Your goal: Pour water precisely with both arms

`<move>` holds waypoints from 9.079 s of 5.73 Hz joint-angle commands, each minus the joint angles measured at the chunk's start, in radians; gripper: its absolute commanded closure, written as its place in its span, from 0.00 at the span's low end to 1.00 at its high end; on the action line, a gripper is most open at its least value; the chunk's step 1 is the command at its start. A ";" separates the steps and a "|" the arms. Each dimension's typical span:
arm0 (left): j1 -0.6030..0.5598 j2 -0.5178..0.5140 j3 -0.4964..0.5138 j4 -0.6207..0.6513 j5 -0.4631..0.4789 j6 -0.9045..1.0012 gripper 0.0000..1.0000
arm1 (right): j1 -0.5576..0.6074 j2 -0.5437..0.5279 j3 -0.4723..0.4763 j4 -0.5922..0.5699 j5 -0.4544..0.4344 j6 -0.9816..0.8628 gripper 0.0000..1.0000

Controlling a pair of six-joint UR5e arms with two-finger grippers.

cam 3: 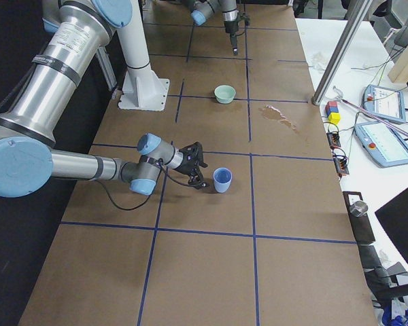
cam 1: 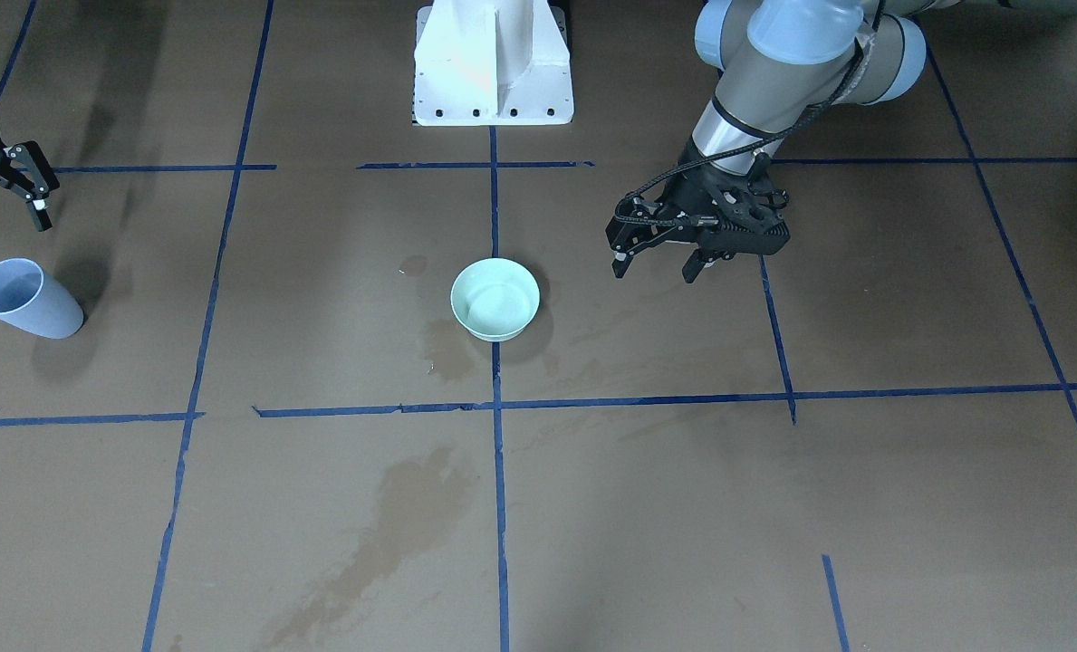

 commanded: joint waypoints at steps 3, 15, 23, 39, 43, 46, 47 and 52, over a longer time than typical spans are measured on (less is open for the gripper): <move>0.000 0.000 0.000 0.001 0.000 0.000 0.04 | -0.215 0.033 -0.132 0.146 -0.354 0.027 0.00; -0.004 0.014 -0.029 0.001 0.019 0.000 0.02 | -0.285 0.230 -0.380 0.268 -0.600 0.008 0.00; -0.004 0.014 -0.039 0.001 0.019 0.000 0.01 | -0.210 0.267 -0.380 0.268 -0.594 0.008 0.00; -0.005 0.048 -0.079 0.001 0.019 0.000 0.01 | -0.098 0.414 -0.335 0.287 -0.482 -0.236 0.87; -0.004 0.075 -0.079 0.001 0.019 0.000 0.01 | -0.135 0.584 -0.213 0.145 -0.442 -0.325 0.85; -0.005 0.078 -0.079 0.001 0.019 0.002 0.01 | -0.278 0.855 -0.209 -0.244 -0.647 -0.355 0.86; -0.007 0.080 -0.079 0.001 0.019 0.002 0.01 | -0.287 0.908 -0.212 -0.349 -0.661 -0.357 0.89; -0.008 0.084 -0.074 0.001 0.020 0.002 0.01 | -0.295 1.080 -0.219 -0.838 -0.652 -0.362 0.94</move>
